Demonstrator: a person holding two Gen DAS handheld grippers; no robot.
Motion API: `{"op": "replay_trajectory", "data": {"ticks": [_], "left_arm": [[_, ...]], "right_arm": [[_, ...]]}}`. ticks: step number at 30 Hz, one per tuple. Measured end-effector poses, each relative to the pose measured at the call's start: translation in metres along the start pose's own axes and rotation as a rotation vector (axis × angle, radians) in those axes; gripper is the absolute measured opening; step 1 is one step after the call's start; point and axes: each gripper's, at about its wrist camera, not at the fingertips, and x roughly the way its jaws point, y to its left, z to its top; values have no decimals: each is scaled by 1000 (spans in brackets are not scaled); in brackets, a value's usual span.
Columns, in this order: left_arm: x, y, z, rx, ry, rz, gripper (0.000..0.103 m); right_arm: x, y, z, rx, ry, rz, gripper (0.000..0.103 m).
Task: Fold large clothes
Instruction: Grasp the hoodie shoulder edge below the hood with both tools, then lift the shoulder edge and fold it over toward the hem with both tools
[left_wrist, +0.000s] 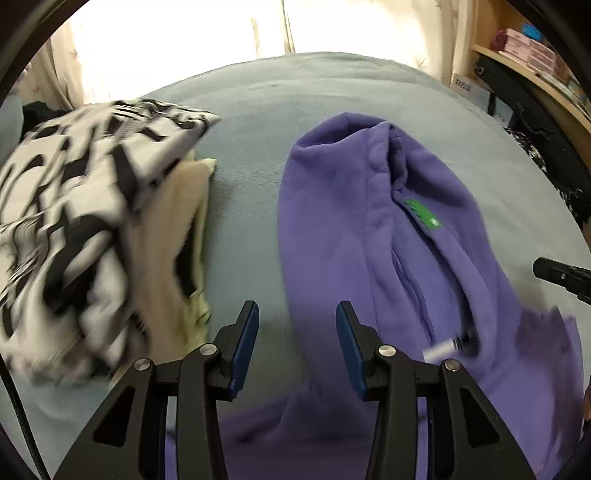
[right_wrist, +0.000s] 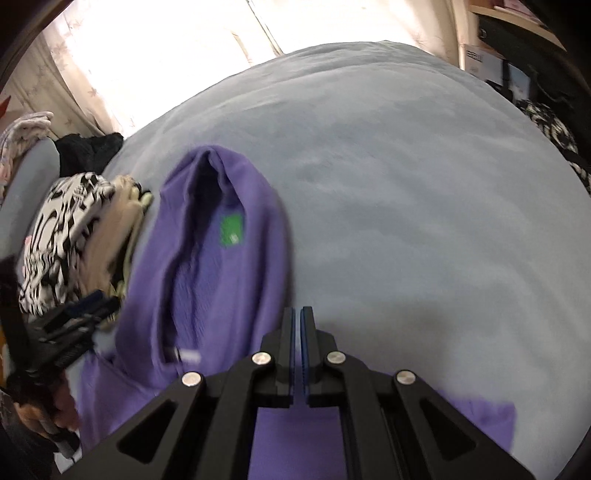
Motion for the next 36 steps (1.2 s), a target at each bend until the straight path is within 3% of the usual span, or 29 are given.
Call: {"op": "replay_trajectory", "data": {"ticks": [4,8,10,15,23,27,28,29,30,32,36], "left_arm": [[29,-6,16,18,17,53,42],[53,-5,26,-5,41,46,42],[63,-4,30,-9,44,48,47],[77,-1,37,-23,25,73,70],[88,11,42,-60,22,17,75],[94,18,45,-59,20,-7,74],[97,20,46,-61,20,-11,73],[97,21,46,-61,17,-20,64],[95,20,44,-56,12,-43,47],[98,14,45,-36,12,-87,27],[98,1,44,14,2,-50,17]], "right_arm": [[24,13,25,-22,-10,29,3],[45,20,44,-35,-10,40,3],[55,22,53,-33,-15,44,3],[68,20,68,-19,-31,36,3],[55,17,70,18,-123,169,3],[65,24,71,-10,-112,143,3],[67,26,72,-14,-103,139,3],[69,28,73,-17,-101,144,3],[71,29,73,-18,-99,144,3],[70,32,74,-28,-96,163,3],[58,34,74,-50,-130,215,3]]}}
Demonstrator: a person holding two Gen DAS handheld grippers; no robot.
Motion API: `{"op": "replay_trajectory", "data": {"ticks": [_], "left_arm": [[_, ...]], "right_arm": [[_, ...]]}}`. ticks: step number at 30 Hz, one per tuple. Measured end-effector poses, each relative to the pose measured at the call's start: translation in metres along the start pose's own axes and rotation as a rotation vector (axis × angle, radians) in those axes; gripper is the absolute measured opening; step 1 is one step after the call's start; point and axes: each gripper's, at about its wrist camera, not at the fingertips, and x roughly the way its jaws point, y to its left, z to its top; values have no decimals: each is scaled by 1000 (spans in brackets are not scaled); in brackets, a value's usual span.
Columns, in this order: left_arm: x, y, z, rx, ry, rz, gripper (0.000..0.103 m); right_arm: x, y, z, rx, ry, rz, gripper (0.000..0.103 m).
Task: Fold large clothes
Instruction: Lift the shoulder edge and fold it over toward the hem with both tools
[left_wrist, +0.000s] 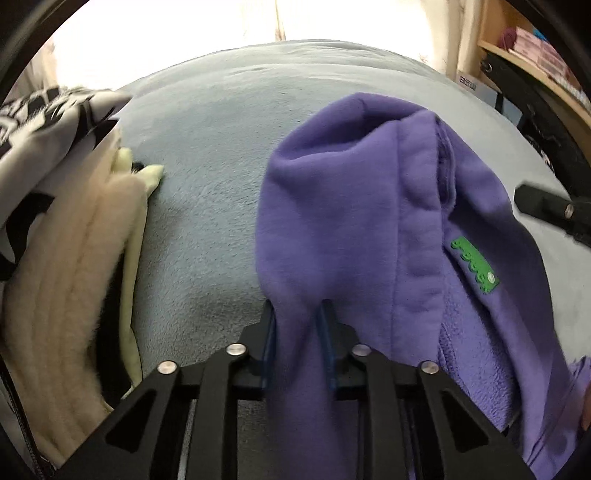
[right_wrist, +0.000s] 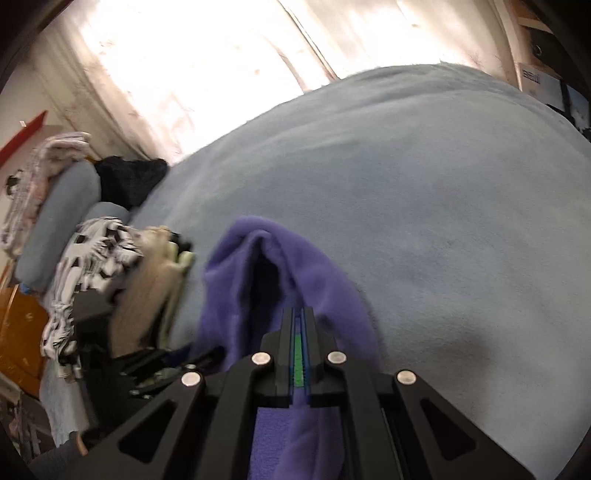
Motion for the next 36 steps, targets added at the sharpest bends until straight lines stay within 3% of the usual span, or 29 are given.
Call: {"op": "replay_trajectory", "data": {"ticks": [4,7,9,11,18,20,22,23,24,27,31,36], "left_arm": [[1,3,2,-25,19,-18,19],[4,11,4,-44,28,-30,25],[8,18,6,-46,31,-32,30],[8,21,6,-50,31,-22,38],[19,48,9,-72,44,15,68],[18,52,9,-84,48,10,68],[19,55,10,-85,49,3,64],[18,55,9,-81,48,-15,43],[16,54,10,-73,50,-53,11],[4,35,6,-32,37,18,4],[-25,34,-7,-7,-16,99,3],[-98,53,-50,-26,-119,43,3]], "right_arm": [[10,1,1,-55,60,-63,6],[25,3,-3,-100,133,-91,22],[26,6,-4,-125,124,-121,34],[25,7,-5,-143,110,-153,39],[37,-8,-1,-124,142,-244,40],[45,-12,0,-109,164,-243,40],[54,-18,3,-68,192,-224,35],[54,-21,3,-47,191,-215,19],[52,-23,4,-13,189,-186,12],[33,-16,3,-15,134,-162,9],[-25,-7,-3,-23,33,-63,9],[-111,-3,-35,-53,-37,80,9]]}}
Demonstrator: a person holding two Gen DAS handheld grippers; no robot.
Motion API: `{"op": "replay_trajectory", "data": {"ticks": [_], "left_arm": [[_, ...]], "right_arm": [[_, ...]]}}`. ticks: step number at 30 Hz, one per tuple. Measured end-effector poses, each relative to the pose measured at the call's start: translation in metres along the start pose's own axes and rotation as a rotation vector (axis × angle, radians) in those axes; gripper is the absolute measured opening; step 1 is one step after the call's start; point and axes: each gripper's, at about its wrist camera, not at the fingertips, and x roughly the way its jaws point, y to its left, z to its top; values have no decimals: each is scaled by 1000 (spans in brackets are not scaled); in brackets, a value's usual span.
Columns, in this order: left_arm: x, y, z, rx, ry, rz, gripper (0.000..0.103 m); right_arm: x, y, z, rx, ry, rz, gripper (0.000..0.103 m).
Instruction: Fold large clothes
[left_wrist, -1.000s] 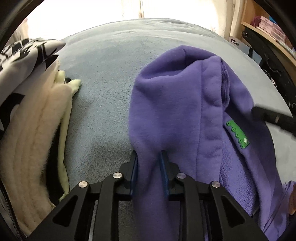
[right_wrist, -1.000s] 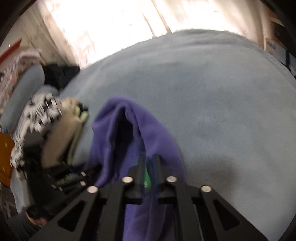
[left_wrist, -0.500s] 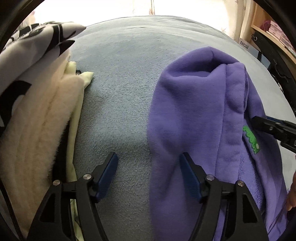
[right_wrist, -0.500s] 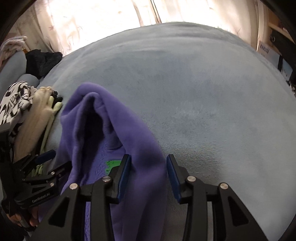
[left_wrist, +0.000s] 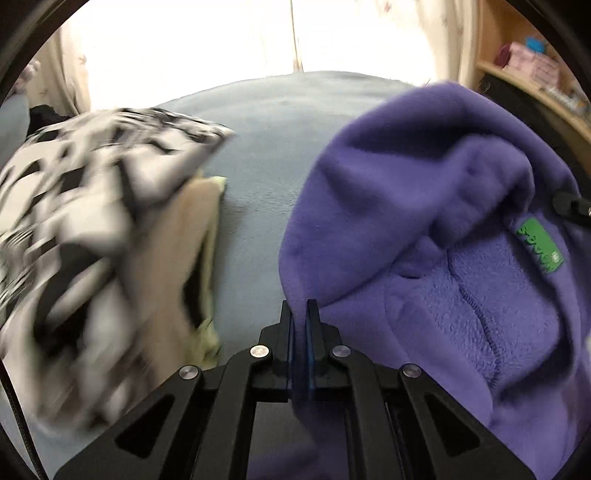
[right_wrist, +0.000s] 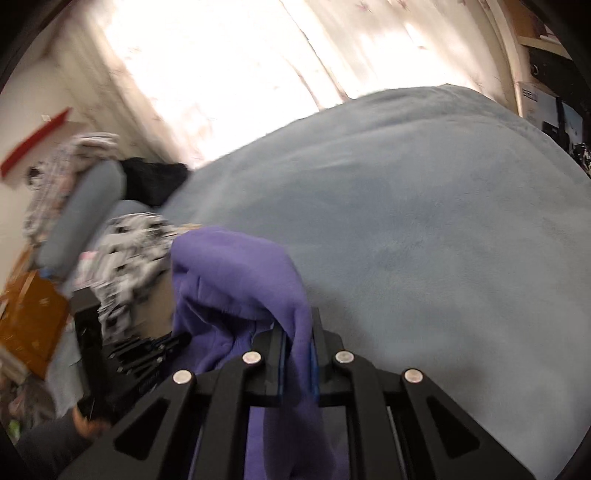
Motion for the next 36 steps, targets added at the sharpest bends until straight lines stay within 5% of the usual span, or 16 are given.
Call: {"op": "replay_trajectory", "data": {"ticks": [5,9,15,19,26,36], "left_arm": [[-93,10,-55,-13,-121,-89,3],[-147,18,-120,-21,-155,-155,3],[-162,-4,-211,13,0,-152,4],[-170,3,-246,-32,125,-193,5],[-201,27,-262,-213,145,-402,23],[-161,2,-258,-355,184,-690,31]], "right_arm": [[-78,32,-62,-127,-57,112,10],[-120,59,-131,-238,-80,73,15],[-128,55,-237,-186,104,-105,18],[-138,47,-280,-43,194,-129,18],[-176,48,-295,155,96,-1,47],[-145,65,-290,181,103,104,50]]}}
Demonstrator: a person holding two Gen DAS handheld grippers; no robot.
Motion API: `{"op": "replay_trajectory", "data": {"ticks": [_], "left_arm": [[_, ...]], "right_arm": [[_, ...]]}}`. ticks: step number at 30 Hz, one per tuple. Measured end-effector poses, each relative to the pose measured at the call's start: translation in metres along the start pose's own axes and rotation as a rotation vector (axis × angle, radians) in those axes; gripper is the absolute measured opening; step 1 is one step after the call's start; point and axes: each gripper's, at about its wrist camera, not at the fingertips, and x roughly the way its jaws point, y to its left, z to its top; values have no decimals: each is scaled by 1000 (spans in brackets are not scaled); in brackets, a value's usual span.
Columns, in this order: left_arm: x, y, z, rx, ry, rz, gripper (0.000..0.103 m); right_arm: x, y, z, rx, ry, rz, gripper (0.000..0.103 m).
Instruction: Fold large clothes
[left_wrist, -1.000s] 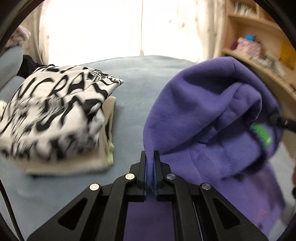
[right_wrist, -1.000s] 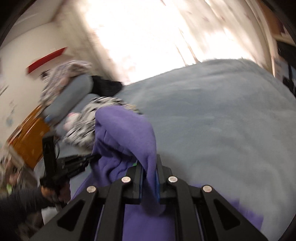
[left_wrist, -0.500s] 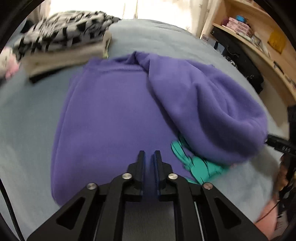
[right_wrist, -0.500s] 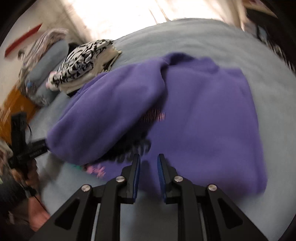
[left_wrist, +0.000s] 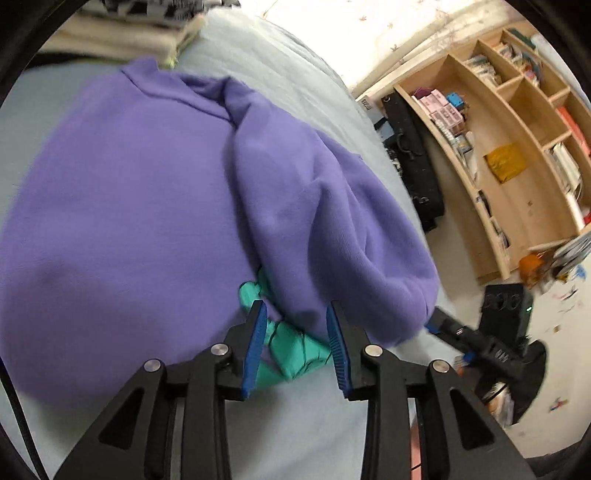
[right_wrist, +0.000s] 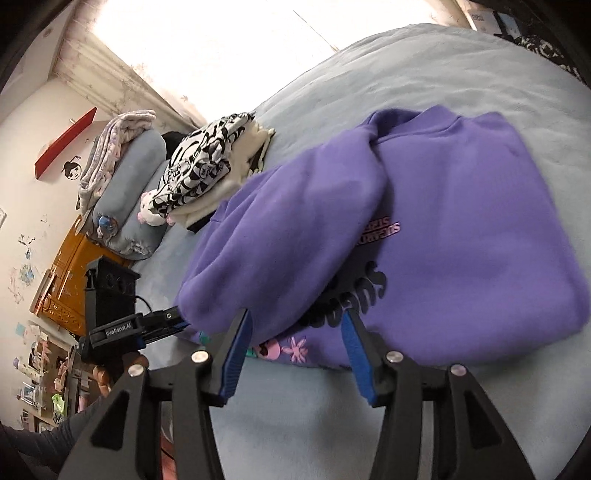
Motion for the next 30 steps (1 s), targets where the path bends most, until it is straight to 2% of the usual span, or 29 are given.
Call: {"op": "replay_trajectory", "data": {"ticks": [2,6,11,12,13,14,15,18,21,23,26,30], "left_arm": [[13,7,8,-22,-3,-38,32],[34,17,20,-61,-26,-93,34],[52,14,32,-57,-62,-71,33],[52,10,33,-52,-78,-46,24],[51,3,36,-43,-107,15,14],[47,0,37,-37,-124,58,6],[44,-6,40,-33,-146,140,6],[35,-26,43,-29,-199,287,5],[40,-38,31,-13,-171,391,5],[55,-41,20,7,-111,474,5],[60,-34,5,11,-105,509,5],[59,-41,9,-17,-91,505,5]], "right_arm": [[11,-5,5,24,10,21,50],[32,-19,16,115,21,125,51],[54,-33,25,210,21,173,50],[57,-33,28,219,14,158,42],[58,-29,33,210,3,129,33],[58,-25,36,192,0,112,19],[56,-15,41,157,-16,57,18],[47,0,46,123,-61,-57,15],[45,-3,38,157,-47,-160,14],[53,-14,27,209,-7,-196,15],[53,-27,11,272,6,-201,15],[47,-26,9,267,17,-219,16]]}}
